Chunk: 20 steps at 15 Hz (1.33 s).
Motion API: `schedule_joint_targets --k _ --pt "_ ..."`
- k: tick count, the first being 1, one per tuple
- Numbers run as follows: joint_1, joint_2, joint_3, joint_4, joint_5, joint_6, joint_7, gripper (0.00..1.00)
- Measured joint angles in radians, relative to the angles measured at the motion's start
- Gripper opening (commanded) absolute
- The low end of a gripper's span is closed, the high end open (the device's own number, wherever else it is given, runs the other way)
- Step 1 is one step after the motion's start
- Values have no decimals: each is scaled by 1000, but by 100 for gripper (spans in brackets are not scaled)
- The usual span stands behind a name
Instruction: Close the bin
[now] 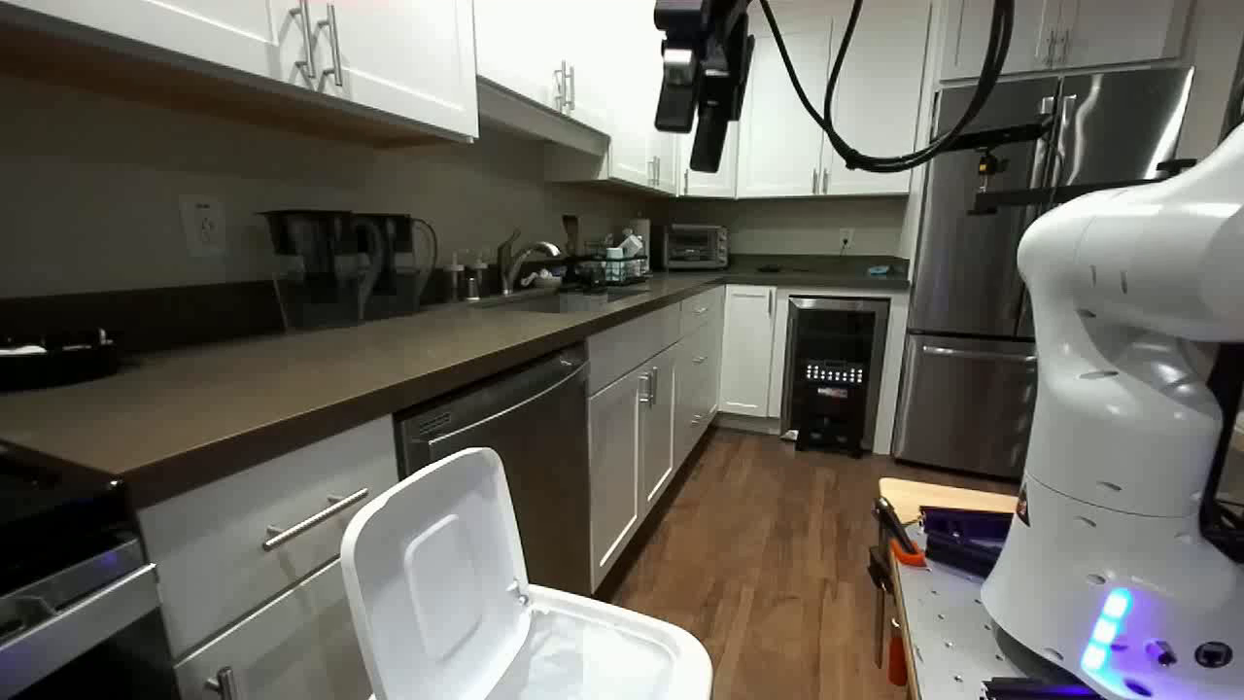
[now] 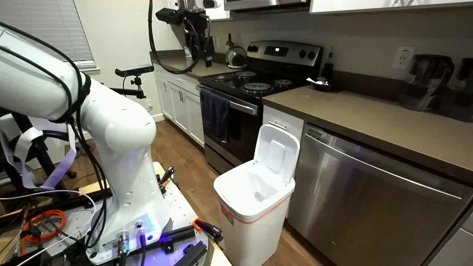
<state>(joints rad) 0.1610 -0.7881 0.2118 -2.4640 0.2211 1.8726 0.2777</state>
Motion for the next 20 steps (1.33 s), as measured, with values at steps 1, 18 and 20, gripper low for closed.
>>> schedule_joint_targets --k 1,18,20 --pt "0 0 0 0 0 0 0 100" --pt "-3 9 -1 -13 0 11 0 100" --pt "-4 36 -6 -32 0 46 -6 100"
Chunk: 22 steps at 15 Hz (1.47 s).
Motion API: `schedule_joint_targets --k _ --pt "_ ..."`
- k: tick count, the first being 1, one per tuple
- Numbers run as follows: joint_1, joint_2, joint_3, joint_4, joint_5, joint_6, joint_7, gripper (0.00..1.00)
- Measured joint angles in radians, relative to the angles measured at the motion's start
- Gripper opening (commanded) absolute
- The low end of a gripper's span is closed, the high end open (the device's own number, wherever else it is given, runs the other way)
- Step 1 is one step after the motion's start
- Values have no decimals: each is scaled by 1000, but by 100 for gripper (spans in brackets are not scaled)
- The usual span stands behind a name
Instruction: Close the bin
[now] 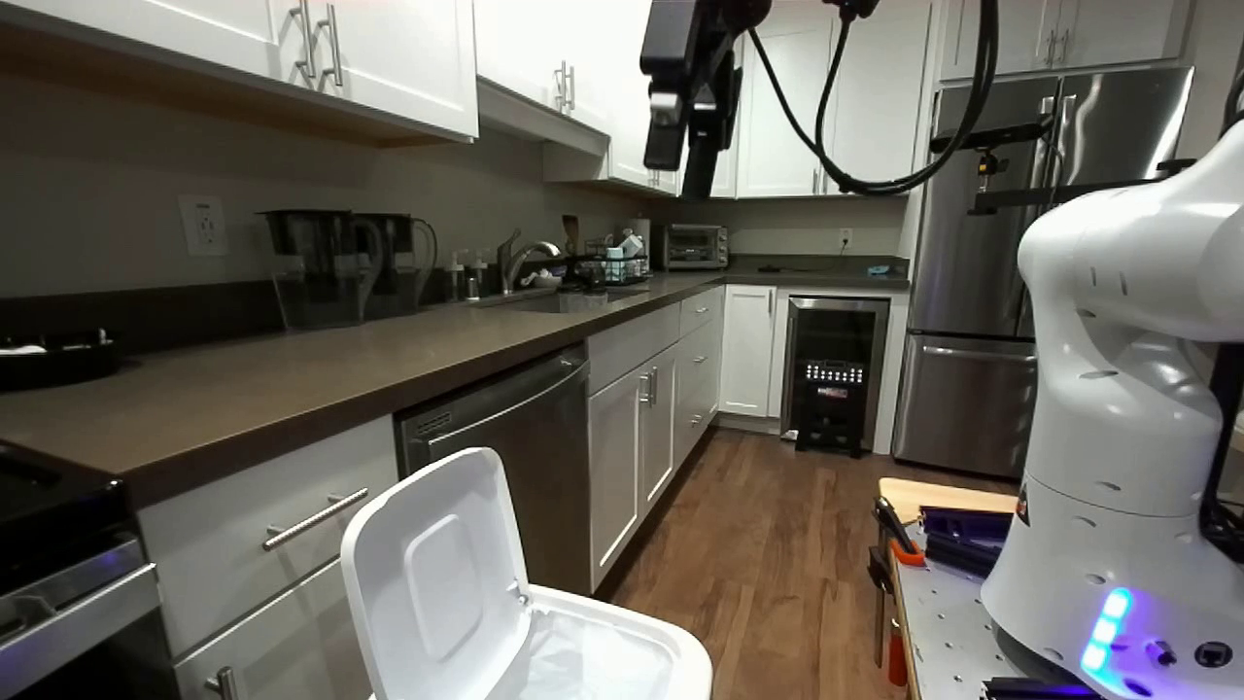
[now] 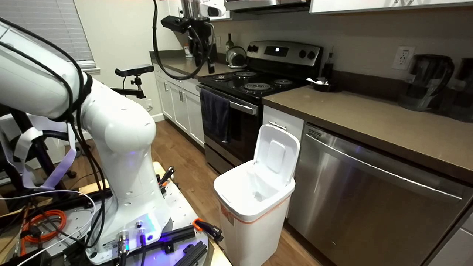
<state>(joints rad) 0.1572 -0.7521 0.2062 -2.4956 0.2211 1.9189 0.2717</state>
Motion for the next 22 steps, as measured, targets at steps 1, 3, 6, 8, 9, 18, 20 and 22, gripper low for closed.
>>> schedule_joint_targets --k 1,3,6,8,9,18,20,22 --pt "0 21 -3 -10 0 25 -6 100" --pt "-2 79 -10 -27 -1 94 -24 100" --pt "-10 214 -19 -29 -9 205 -71 100" --pt "-10 328 -31 -6 -21 262 -120 100" --pt "-10 390 -36 17 -34 284 -143 100" --pt "-11 819 -57 352 -280 332 -215 100" --pt "-11 863 -63 400 -325 339 -216 100" --pt "-11 900 -73 431 -346 352 -216 100"
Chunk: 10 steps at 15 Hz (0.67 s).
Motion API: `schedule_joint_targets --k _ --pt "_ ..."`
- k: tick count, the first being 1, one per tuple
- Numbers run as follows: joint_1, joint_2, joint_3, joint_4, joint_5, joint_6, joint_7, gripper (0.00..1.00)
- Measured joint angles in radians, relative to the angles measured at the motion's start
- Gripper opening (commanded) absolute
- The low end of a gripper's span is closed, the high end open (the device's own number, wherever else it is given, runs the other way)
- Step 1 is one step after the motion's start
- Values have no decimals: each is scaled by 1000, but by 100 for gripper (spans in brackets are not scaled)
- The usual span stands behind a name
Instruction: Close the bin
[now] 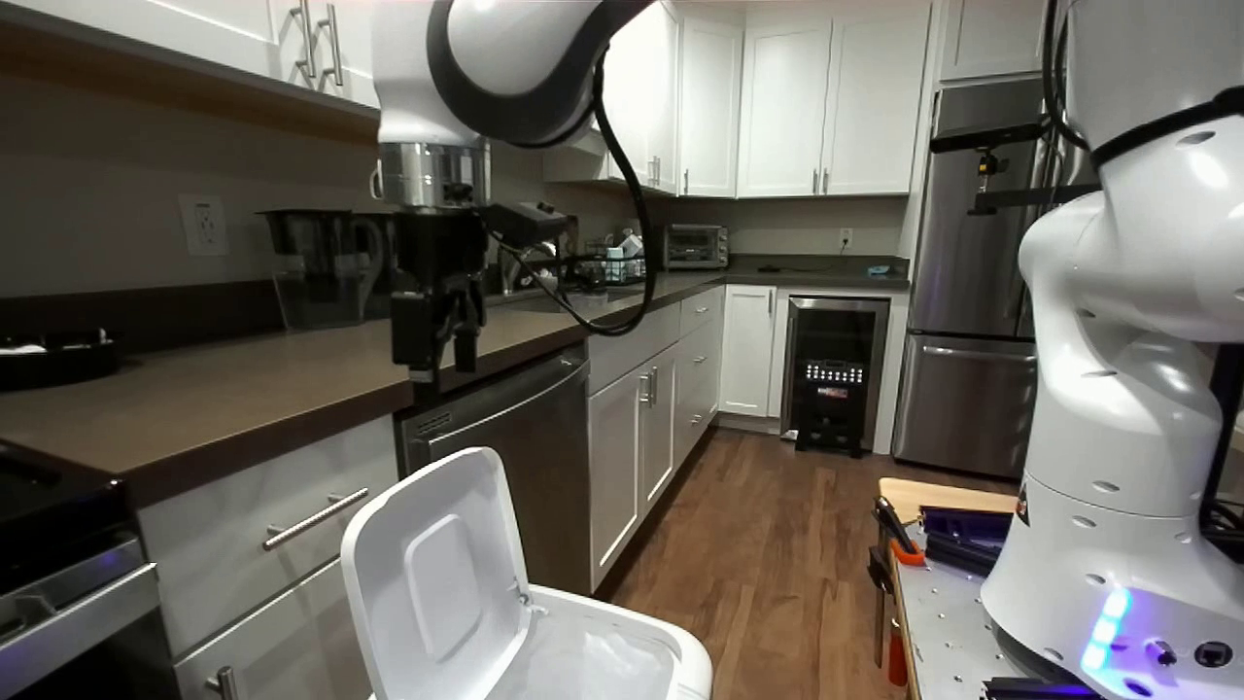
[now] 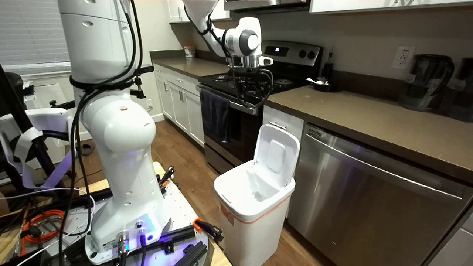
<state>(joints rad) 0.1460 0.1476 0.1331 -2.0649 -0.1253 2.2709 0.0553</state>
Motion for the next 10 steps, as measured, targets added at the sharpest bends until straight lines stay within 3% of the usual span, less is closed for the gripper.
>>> schedule_joint_targets --k 10 --pt "2 29 -24 14 -58 47 25 100"
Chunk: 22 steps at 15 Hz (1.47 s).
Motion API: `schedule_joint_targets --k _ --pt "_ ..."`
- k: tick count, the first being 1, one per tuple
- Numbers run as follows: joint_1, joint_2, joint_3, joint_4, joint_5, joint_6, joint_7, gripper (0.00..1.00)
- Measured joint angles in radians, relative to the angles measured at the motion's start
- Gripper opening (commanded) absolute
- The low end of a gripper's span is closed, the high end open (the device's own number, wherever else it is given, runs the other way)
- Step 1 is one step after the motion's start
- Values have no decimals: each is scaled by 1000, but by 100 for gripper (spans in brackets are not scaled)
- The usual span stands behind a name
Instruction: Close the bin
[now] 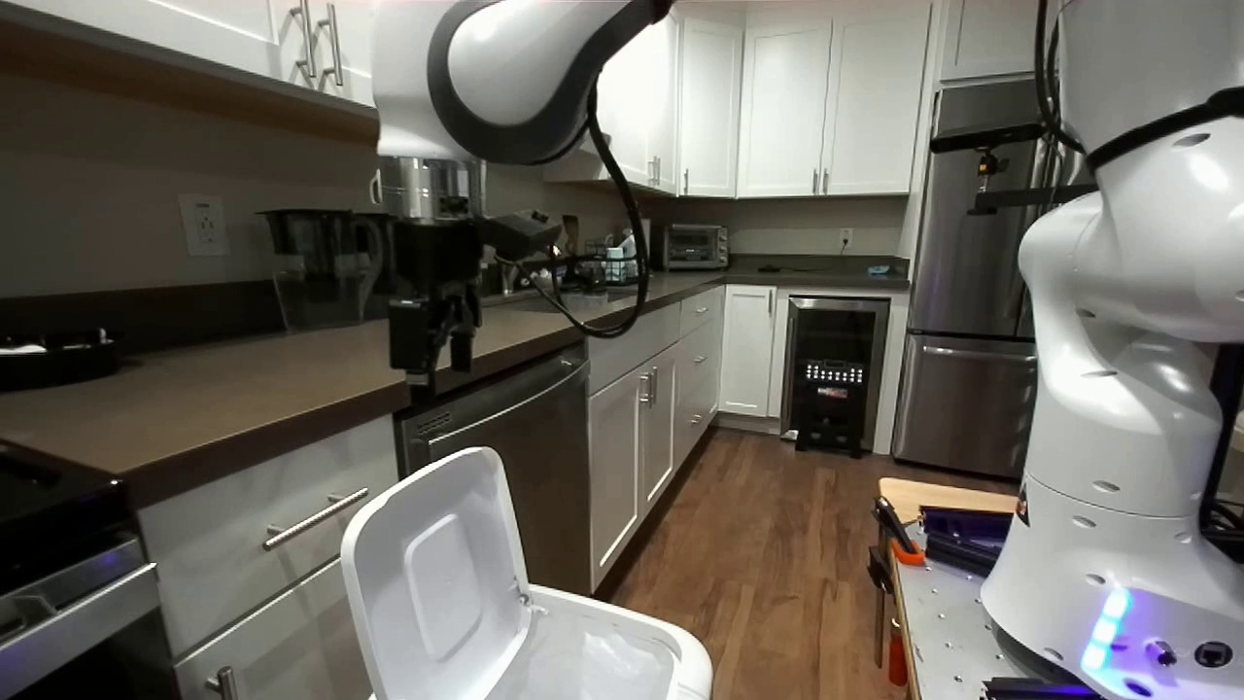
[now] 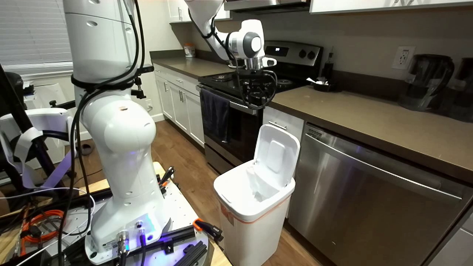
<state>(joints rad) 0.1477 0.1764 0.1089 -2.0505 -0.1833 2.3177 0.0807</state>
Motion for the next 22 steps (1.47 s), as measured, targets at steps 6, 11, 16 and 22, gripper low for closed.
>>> schedule_joint_targets --k 6,11,16,22 --pt "0 22 -47 -33 -97 156 92 100" --pt "6 88 -90 -55 -148 282 196 96" --pt "42 159 -141 -41 -173 347 246 65" --pt "91 238 -193 31 -179 358 262 54"
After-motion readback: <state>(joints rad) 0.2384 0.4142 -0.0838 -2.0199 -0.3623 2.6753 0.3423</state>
